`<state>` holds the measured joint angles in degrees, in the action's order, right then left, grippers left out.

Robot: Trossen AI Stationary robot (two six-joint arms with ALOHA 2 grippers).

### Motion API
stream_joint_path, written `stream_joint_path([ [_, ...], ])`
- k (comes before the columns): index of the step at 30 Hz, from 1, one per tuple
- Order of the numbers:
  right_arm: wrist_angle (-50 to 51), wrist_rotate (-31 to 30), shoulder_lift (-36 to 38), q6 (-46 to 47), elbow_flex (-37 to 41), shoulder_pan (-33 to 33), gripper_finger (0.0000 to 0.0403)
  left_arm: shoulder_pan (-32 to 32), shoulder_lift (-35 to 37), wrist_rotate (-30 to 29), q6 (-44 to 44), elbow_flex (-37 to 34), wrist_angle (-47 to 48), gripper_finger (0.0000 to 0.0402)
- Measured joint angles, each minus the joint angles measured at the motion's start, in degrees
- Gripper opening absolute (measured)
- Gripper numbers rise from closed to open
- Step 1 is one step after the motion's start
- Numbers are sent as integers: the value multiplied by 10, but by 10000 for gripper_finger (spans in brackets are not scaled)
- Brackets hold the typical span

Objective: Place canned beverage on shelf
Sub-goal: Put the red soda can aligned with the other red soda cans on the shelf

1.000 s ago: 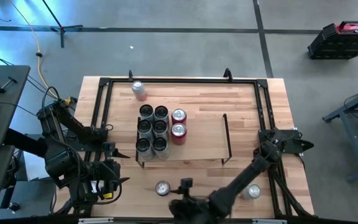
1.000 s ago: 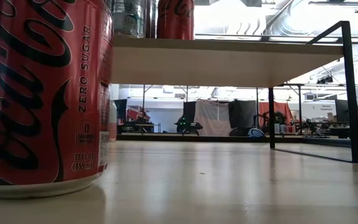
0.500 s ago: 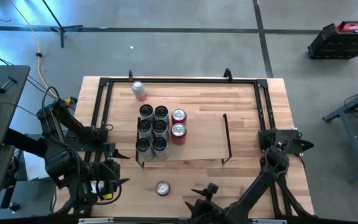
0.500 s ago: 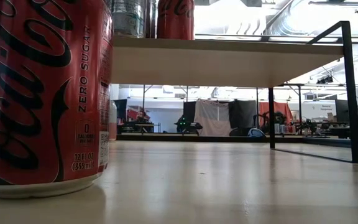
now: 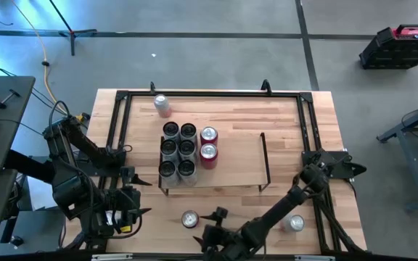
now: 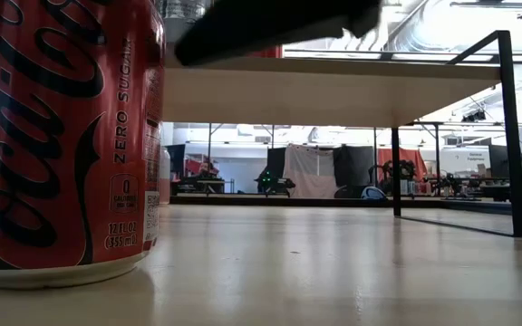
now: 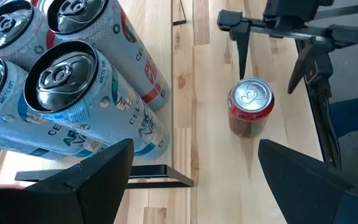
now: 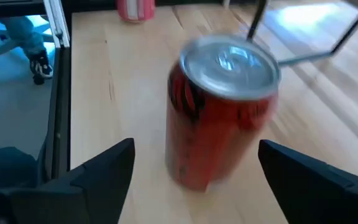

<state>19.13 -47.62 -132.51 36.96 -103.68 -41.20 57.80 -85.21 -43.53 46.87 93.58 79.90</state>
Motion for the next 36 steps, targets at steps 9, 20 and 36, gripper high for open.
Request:
stream_joint_path([
  [9, -4, 10, 0, -52, 0, 22, 349, 9, 0, 9, 26, 0, 0, 335],
  [20, -95, 86, 0, -151, -1, 56, 349, 13, 0, -7, 30, 0, -1, 335],
  [36, -131, 106, 1, -176, -1, 73, 315, 13, 0, -21, 30, 0, -2, 335],
])
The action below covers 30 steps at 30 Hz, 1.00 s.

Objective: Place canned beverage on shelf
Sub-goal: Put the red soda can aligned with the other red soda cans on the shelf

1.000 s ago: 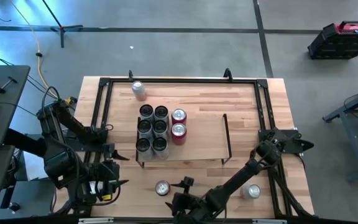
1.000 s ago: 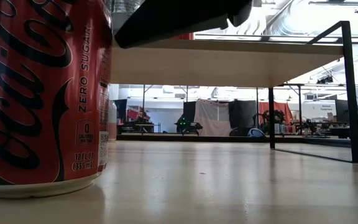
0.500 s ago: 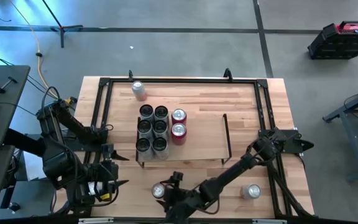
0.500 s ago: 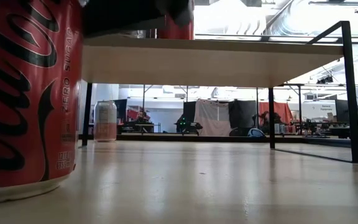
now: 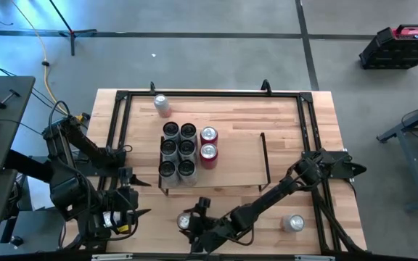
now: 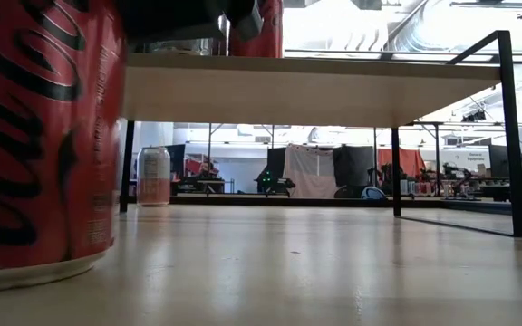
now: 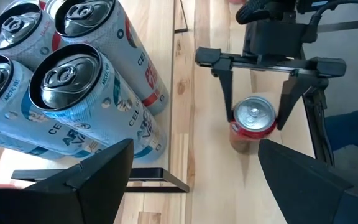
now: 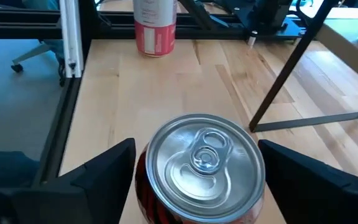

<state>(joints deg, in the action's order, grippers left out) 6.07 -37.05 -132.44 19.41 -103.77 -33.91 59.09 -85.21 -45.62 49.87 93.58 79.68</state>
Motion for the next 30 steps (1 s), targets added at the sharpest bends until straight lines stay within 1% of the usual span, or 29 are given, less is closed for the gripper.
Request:
stream_joint_path([
  [2, 1, 14, 0, 1, 0, 2, 304, 0, 0, -2, 0, 0, 0, 335],
  [5, 11, 14, 2, 11, -1, 2, 289, 0, 0, -2, 0, 0, 0, 335],
  [9, 25, -4, 6, 10, -1, -9, 281, 0, 0, -2, 0, 0, 0, 335],
  [12, 83, -37, 21, 40, 0, -32, 279, 0, 0, -1, 5, 0, 0, 335],
  [14, 135, -76, 35, 79, 1, -53, 278, 0, 0, 0, 5, 0, 0, 335],
  [18, 213, -183, 57, 186, 0, -95, 277, 0, 0, 0, 5, 0, 0, 335],
  [20, 257, -213, 58, 242, 0, -110, 277, 0, 0, 0, 8, 0, -1, 335],
  [24, 353, -230, 58, 368, 0, -127, 276, 0, 0, -2, 10, 0, -4, 335],
  [26, 399, -225, 58, 437, 0, -127, 276, 0, 0, -2, 10, 0, -7, 335],
  [28, 432, -215, 58, 475, 1, -123, 276, 0, 0, -2, 10, 0, -8, 335],
  [30, 439, -216, 58, 492, 1, -119, 276, 0, 0, -2, 10, 0, -8, 335],
])
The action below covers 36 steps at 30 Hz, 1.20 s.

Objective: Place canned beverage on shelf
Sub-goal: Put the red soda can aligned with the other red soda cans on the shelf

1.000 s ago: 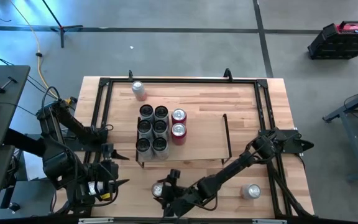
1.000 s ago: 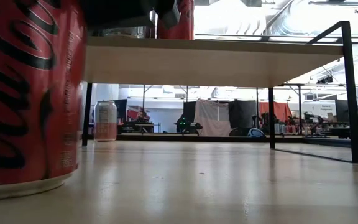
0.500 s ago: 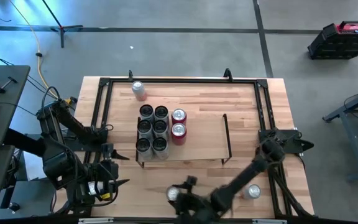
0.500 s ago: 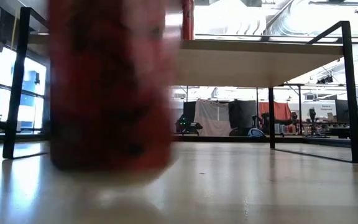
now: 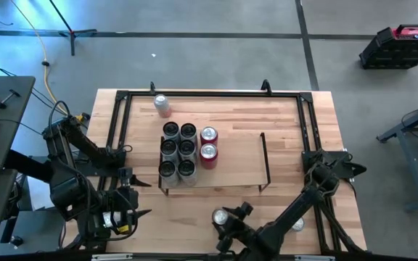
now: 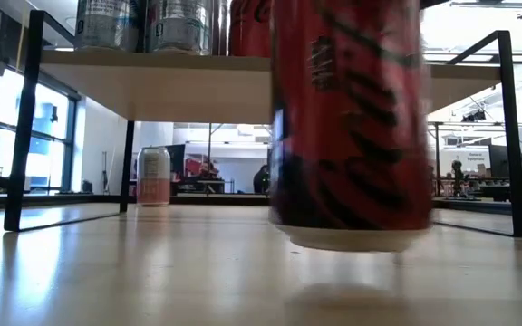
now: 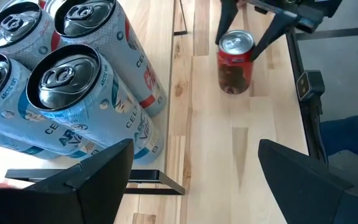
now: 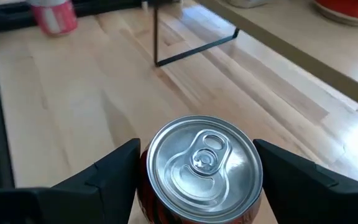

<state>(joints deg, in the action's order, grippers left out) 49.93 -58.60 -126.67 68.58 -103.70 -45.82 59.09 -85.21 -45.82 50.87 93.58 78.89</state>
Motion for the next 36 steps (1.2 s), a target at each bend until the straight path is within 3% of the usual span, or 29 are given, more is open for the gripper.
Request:
stream_joint_path([
  [11, -14, 19, -14, -29, -1, 39, 278, 0, 0, 0, 0, 0, 0, 335],
  [21, -48, 43, -15, -74, -2, 36, 324, 0, 0, 0, -3, 0, 1, 335],
  [27, 21, 34, -11, -108, -65, 23, 331, 0, 0, 0, -4, 0, 1, 335],
  [32, 122, 89, -10, -142, -105, 0, 332, 2, 0, 2, -1, 0, 1, 335],
  [36, 142, 134, -11, -152, -95, -21, 332, 7, 0, 2, 1, 0, 0, 335],
])
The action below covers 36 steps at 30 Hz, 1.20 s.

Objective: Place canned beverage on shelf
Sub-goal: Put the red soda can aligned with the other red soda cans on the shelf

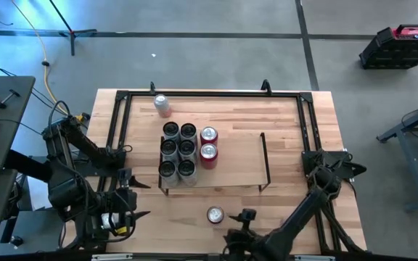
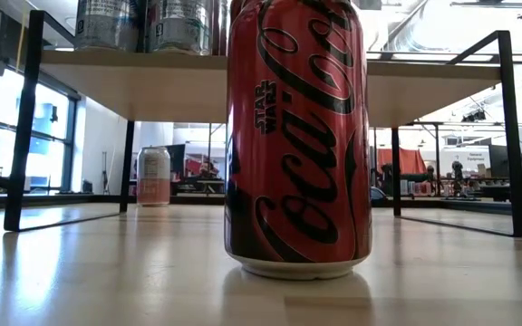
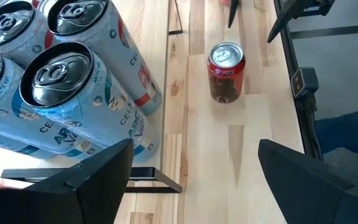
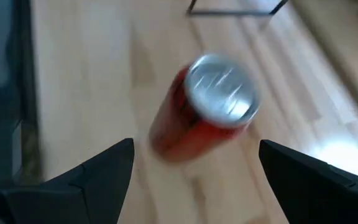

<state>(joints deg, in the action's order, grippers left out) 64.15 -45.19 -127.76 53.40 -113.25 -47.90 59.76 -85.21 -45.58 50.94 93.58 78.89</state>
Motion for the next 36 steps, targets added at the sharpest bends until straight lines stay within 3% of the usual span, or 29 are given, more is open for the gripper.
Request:
stream_joint_path([
  [5, -9, 1, -1, 2, 48, -5, 329, 0, 0, -4, -2, 0, -11, 335],
  [11, -91, 36, -1, -28, 101, 24, 290, 0, 0, -13, -7, 0, -12, 335],
  [20, -215, 154, -1, -81, 91, 58, 261, 0, 0, -13, -15, 0, -13, 335],
  [25, -308, 165, -1, -168, 91, 59, 260, 0, 0, -13, -16, 0, -21, 335],
  [28, -296, 168, 0, -186, 91, 58, 260, 0, 0, -13, -16, 0, -21, 335],
  [33, -214, 177, 6, -119, 91, 48, 260, 0, 0, -9, -16, 0, -21, 335],
  [36, -179, 147, 6, -95, 91, 46, 260, 0, 0, -12, -16, 0, -21, 335],
])
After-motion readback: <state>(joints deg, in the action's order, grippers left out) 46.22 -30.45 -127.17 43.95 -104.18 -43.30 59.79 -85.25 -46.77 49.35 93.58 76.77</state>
